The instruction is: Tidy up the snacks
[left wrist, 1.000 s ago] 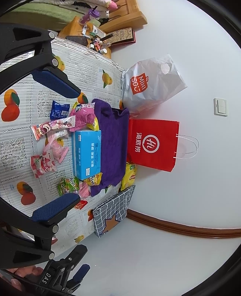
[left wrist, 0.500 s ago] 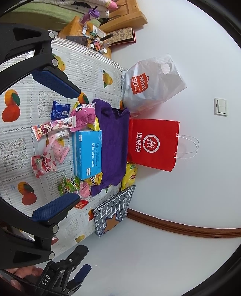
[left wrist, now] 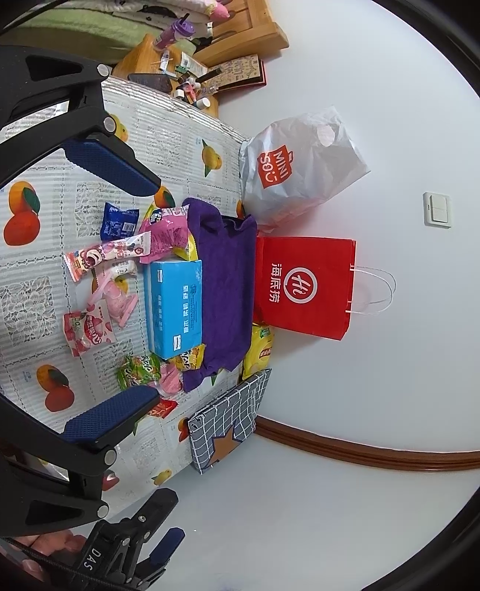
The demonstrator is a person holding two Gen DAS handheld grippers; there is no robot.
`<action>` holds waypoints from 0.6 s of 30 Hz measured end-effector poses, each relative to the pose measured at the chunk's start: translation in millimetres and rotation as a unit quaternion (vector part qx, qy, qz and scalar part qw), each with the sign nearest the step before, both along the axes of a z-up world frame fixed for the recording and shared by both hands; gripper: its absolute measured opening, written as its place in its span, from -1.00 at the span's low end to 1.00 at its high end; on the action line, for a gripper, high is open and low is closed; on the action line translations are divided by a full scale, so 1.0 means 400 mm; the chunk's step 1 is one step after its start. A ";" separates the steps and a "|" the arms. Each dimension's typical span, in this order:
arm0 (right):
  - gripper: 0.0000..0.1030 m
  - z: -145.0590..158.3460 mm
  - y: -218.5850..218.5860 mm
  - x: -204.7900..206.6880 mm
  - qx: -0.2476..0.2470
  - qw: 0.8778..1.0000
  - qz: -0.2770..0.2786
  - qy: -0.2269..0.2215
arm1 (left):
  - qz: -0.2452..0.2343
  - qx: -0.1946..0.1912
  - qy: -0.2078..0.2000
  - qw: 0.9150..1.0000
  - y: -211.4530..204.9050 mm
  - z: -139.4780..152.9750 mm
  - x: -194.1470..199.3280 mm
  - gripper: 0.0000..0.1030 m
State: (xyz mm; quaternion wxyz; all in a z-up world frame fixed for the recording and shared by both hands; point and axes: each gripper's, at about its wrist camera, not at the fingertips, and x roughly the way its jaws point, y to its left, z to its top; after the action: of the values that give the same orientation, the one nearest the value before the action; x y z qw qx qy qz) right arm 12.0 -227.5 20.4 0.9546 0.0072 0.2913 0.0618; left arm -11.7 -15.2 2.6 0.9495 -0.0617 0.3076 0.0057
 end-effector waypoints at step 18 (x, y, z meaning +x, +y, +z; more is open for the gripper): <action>1.00 -0.007 -0.003 -0.005 -0.001 1.000 0.001 0.002 | -0.003 0.006 0.004 1.000 -0.011 -0.002 -0.003 0.99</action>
State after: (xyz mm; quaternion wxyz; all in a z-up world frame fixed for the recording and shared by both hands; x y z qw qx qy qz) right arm 9.8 -228.7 17.5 0.9539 0.0059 0.2936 0.0621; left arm -12.9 -19.6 2.0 0.9486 -0.0552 0.3116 0.0044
